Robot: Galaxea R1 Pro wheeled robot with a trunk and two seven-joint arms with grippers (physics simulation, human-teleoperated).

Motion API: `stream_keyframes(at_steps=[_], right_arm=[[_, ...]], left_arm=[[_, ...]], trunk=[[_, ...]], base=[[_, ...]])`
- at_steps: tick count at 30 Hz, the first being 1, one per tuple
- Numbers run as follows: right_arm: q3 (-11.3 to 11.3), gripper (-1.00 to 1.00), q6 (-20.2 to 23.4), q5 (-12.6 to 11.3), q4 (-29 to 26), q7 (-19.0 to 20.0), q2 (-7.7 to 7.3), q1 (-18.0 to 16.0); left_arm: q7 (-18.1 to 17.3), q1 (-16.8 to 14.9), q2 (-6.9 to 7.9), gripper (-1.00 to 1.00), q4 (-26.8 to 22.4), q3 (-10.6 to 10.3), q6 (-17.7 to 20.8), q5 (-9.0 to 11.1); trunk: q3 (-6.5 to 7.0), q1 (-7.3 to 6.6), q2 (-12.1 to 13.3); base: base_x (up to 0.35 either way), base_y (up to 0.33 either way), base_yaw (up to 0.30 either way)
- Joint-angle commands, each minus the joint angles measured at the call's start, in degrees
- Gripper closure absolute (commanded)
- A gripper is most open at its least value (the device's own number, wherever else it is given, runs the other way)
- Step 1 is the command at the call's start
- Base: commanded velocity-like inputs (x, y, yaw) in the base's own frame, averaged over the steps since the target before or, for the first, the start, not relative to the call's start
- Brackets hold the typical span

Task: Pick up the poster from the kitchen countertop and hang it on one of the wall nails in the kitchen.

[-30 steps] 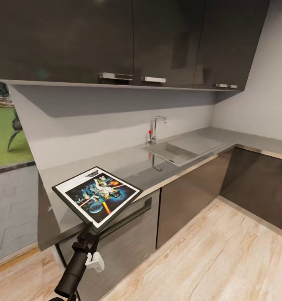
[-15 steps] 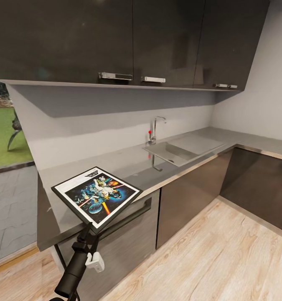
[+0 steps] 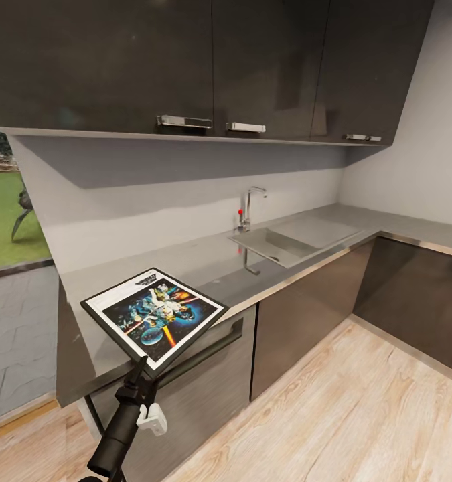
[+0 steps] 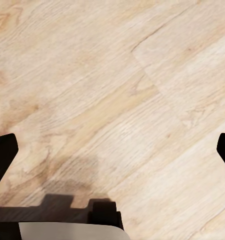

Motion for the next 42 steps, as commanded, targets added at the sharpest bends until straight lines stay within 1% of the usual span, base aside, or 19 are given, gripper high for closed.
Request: stream_keyframes(at_steps=[1,10,19,24,30,37,42], right_arm=[[0.0,-1.0,-0.2,0.0,0.0,0.0,-0.01,0.0],[0.0,-1.0,-0.2,0.0,0.0,0.0,-0.01,0.0],[0.0,-1.0,-0.2,0.0,0.0,0.0,-0.01,0.0],[0.0,-1.0,-0.2,0.0,0.0,0.0,-0.01,0.0],[0.0,-1.0,-0.2,0.0,0.0,0.0,-0.01,0.0],[0.0,-1.0,-0.2,0.0,0.0,0.0,-0.01,0.0],[0.0,-1.0,-0.2,0.0,0.0,0.0,-0.01,0.0]], left_arm=[[0.3,0.0,-0.07,-1.0,0.0,0.2,-0.3,-0.6],[0.3,0.0,-0.07,-1.0,-0.1,0.2,-0.3,-0.6],[0.3,0.0,-0.04,-1.0,-1.6,1.8,-0.7,-0.6],[0.3,0.0,-0.01,-1.0,-2.0,2.2,-0.8,-0.6],[0.3,0.0,-0.06,-1.0,-2.2,2.4,-0.6,-0.6],[0.2,0.0,-0.08,-1.0,-4.4,2.4,-0.4,-0.5],[0.2,0.0,-0.19,-1.0,-4.7,2.1,-0.2,-0.6]], trunk=[[-0.04,0.0,0.0],[-0.04,0.0,0.0],[-0.04,0.0,0.0],[-0.04,0.0,0.0],[-0.04,0.0,0.0],[-0.04,0.0,0.0],[-0.04,0.0,0.0]], base=[[0.014,0.0,0.0],[0.005,0.0,0.0],[0.0,0.0,0.0],[0.0,0.0,0.0],[0.0,0.0,0.0],[0.0,0.0,0.0],[0.0,0.0,0.0]])
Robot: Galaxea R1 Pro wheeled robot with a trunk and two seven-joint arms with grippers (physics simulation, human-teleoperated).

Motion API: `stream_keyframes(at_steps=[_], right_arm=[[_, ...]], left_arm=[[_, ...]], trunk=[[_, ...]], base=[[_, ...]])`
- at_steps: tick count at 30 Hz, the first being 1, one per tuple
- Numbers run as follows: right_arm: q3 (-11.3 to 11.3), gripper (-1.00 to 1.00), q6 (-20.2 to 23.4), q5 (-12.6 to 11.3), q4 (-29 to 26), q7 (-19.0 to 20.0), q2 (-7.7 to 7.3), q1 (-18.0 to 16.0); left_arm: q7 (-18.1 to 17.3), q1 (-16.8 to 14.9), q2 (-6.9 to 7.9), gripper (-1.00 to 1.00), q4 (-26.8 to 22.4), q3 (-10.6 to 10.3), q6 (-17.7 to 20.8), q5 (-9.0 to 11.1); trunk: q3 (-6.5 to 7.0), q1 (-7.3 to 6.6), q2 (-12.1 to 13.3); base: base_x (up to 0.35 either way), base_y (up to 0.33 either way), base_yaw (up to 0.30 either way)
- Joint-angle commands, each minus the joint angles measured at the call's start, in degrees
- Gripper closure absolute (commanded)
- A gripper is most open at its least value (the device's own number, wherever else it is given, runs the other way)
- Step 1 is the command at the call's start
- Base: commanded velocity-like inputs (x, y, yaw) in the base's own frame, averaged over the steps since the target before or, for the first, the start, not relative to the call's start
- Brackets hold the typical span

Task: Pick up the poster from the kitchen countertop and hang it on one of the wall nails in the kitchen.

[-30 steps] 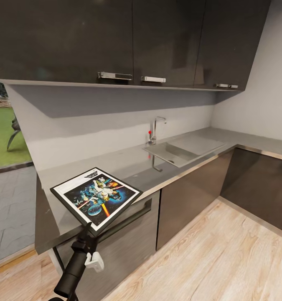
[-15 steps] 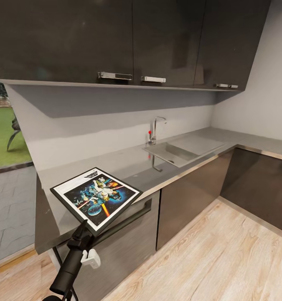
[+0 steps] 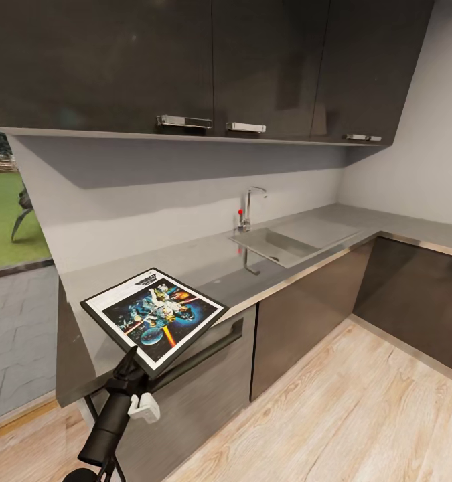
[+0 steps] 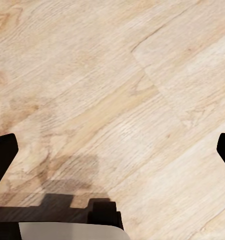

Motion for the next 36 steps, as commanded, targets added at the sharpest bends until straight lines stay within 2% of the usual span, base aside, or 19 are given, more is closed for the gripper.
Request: stream_keyframes(at_steps=[1,3,4,31,36], right_arm=[[0.0,-1.0,-0.2,0.0,0.0,0.0,-0.01,0.0],[0.0,-1.0,-0.2,0.0,0.0,0.0,-0.01,0.0],[0.0,-1.0,-0.2,0.0,0.0,0.0,-0.01,0.0],[0.0,-1.0,-0.2,0.0,0.1,0.0,-0.01,0.0],[0.0,-1.0,-0.2,0.0,0.1,0.0,-0.01,0.0]], left_arm=[[0.3,0.0,-0.08,-1.0,0.0,0.1,-0.2,-0.6],[0.3,0.0,-0.1,-1.0,-0.1,0.1,-0.2,-0.6],[0.3,0.0,-0.11,1.0,-0.1,0.1,-0.2,-0.6],[0.3,0.0,-0.05,1.0,-2.6,0.2,-0.5,-0.6],[0.4,0.0,0.05,1.0,-3.5,0.3,-0.7,-0.6]], trunk=[[-0.04,0.0,0.0],[-0.04,0.0,0.0],[-0.04,0.0,0.0],[-0.04,0.0,0.0],[-0.04,0.0,0.0]], base=[[0.0,0.0,0.0],[0.0,0.0,0.0],[0.0,0.0,0.0],[0.0,0.0,0.0],[-0.149,0.0,0.0]])
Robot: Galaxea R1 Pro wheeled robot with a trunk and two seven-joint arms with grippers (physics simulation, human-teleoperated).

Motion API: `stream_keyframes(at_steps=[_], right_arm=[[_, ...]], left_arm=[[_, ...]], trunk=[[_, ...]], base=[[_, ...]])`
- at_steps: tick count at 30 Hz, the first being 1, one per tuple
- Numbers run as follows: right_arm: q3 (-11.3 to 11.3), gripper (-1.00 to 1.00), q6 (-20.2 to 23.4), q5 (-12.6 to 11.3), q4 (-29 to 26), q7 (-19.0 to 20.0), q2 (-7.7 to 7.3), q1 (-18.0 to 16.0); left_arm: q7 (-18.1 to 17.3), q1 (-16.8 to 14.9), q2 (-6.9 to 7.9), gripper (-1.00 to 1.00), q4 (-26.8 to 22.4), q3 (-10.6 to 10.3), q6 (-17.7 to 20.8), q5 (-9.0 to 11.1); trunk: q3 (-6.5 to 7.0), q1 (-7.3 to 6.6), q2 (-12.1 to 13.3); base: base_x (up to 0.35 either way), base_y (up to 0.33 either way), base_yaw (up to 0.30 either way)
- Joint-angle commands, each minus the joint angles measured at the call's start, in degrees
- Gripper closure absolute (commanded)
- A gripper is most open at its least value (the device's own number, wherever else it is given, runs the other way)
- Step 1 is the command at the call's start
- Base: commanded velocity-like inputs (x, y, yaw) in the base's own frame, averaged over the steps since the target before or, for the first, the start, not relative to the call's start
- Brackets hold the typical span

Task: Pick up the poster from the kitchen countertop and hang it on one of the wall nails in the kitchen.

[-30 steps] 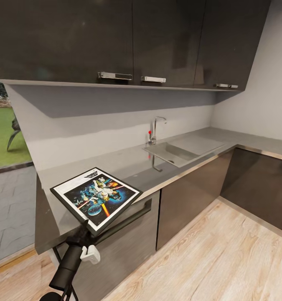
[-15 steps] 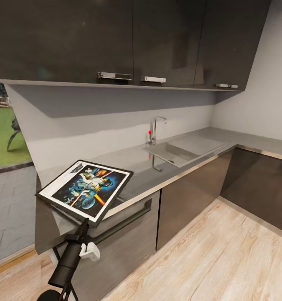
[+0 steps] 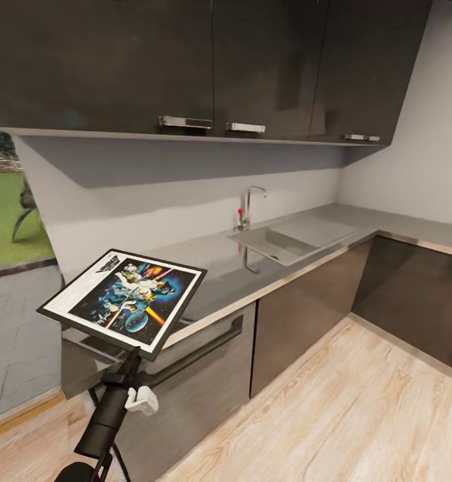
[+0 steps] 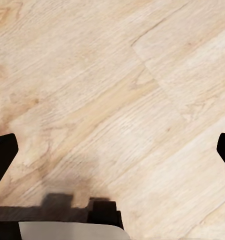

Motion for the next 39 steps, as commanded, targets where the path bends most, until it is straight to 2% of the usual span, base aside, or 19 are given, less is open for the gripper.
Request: stream_keyframes(at_steps=[1,12,39], right_arm=[[0.0,-1.0,-0.2,0.0,0.0,0.0,-0.01,0.0],[0.1,-1.0,-0.2,0.0,0.0,0.0,-0.01,0.0],[0.0,-1.0,-0.2,0.0,0.0,0.0,-0.01,0.0]], left_arm=[[0.5,0.0,-0.07,1.0,0.0,0.1,-0.2,-0.7],[0.6,0.0,-0.09,1.0,0.0,0.0,-0.2,-0.7],[0.6,0.0,-0.07,1.0,0.1,0.0,-0.2,-0.7]], trunk=[[-0.04,-0.03,0.0],[-0.04,-0.03,0.0],[-0.04,-0.03,0.0]], base=[[-0.247,0.0,0.0],[-0.159,0.0,0.0],[-0.332,0.0,0.0]])
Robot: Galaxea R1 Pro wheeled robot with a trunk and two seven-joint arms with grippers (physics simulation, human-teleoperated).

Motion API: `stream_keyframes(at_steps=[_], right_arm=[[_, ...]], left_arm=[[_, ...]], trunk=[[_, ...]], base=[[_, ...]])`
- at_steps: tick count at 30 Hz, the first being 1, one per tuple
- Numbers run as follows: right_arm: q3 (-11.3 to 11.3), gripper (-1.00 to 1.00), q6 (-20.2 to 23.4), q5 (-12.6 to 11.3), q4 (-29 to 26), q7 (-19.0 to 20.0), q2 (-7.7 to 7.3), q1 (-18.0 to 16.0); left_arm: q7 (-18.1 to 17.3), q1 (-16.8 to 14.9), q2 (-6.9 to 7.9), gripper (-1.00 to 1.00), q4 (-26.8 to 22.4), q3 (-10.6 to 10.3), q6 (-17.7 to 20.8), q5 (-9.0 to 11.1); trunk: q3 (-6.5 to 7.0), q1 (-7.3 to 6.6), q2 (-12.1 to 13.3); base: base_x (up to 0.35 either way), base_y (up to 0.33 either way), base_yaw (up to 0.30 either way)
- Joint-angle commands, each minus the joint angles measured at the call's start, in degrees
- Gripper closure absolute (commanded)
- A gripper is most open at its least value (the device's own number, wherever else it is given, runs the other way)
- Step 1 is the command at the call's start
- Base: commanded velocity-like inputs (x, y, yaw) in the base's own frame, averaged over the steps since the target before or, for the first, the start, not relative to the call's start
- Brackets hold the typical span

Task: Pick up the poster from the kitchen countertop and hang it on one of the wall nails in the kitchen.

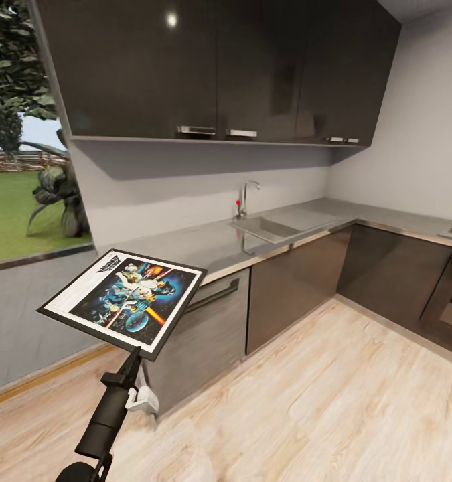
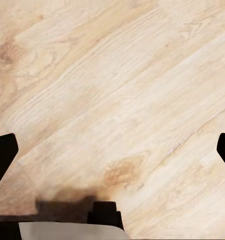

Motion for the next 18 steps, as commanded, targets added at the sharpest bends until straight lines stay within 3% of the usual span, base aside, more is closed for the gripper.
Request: stream_keyframes(at_steps=[1,18], right_arm=[[0.0,-1.0,-0.2,0.0,0.0,0.0,-0.01,0.0],[0.0,-1.0,-0.2,0.0,0.0,0.0,-0.01,0.0]], left_arm=[[0.5,0.0,-0.09,1.0,0.0,0.2,-0.2,-0.7],[0.5,0.0,-0.16,1.0,0.1,0.1,-0.2,-0.8]], trunk=[[-0.04,-0.04,0.0],[-0.04,-0.04,0.0]], base=[[-0.339,0.0,0.0],[-0.339,0.0,0.0]])
